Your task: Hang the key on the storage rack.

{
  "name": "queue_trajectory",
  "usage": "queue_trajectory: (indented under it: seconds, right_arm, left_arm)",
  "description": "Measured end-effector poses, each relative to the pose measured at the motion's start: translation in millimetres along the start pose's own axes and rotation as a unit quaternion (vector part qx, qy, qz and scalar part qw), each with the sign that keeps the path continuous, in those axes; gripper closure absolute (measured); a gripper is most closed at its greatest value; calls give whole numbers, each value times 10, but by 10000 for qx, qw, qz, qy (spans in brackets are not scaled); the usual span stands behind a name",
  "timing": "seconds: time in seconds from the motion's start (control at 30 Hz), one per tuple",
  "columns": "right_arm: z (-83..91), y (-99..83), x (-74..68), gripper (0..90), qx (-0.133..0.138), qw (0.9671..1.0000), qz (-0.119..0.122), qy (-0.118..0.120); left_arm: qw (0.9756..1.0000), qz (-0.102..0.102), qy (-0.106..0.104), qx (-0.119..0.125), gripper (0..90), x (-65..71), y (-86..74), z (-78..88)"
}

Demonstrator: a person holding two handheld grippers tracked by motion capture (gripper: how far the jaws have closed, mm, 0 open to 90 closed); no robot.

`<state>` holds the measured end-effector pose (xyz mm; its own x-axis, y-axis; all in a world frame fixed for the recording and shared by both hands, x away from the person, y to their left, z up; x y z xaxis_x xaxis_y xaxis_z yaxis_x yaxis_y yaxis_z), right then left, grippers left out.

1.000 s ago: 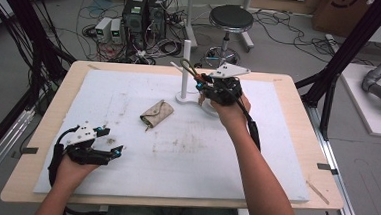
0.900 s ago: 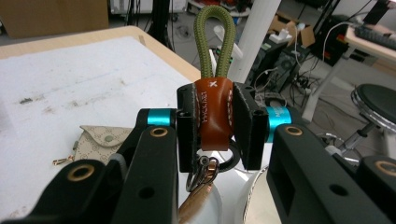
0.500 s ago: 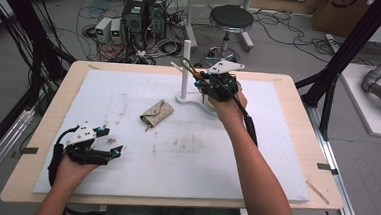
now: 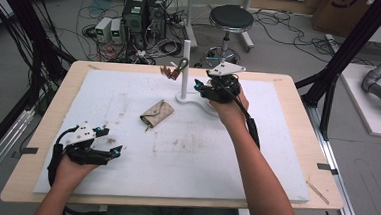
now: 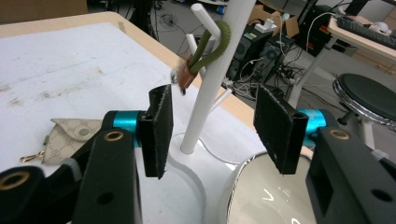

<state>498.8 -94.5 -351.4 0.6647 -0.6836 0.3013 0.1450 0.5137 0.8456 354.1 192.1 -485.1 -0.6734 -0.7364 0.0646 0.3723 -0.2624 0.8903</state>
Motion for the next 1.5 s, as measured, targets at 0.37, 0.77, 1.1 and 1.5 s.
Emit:
queue_trajectory:
  seconds: [0.37,0.77,1.1,1.5]
  right_arm:
    - [288,-161,-28,388,142,9999,-62,52]
    - [607,-533,63,359,135,9993,-352,49]
    - [825,-866,46,336,188,9983,-551,26]
    - [1033,-1445,-50,274,89,9959,-900,-39]
  left_arm:
    - [10000,3,9,-9,189,18,4,-2]
    - [10000,20,36,1,189,27,15,6]
    - [10000,-30,16,-13,188,40,52,-50]
    - [10000,-3,-61,69,188,70,138,-169]
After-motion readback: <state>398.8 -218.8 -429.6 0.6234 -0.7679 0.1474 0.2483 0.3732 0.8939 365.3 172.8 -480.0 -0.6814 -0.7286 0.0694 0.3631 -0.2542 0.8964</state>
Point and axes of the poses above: each handheld gripper's, and its own axes: z roughly backward along the jaws, y roughly out of its top, x roughly to its right, the point moved 10 cm from there along -z, roughly forward along the jaws, and after that the axes turned 4 degrees about z, right-handed, at the moved point
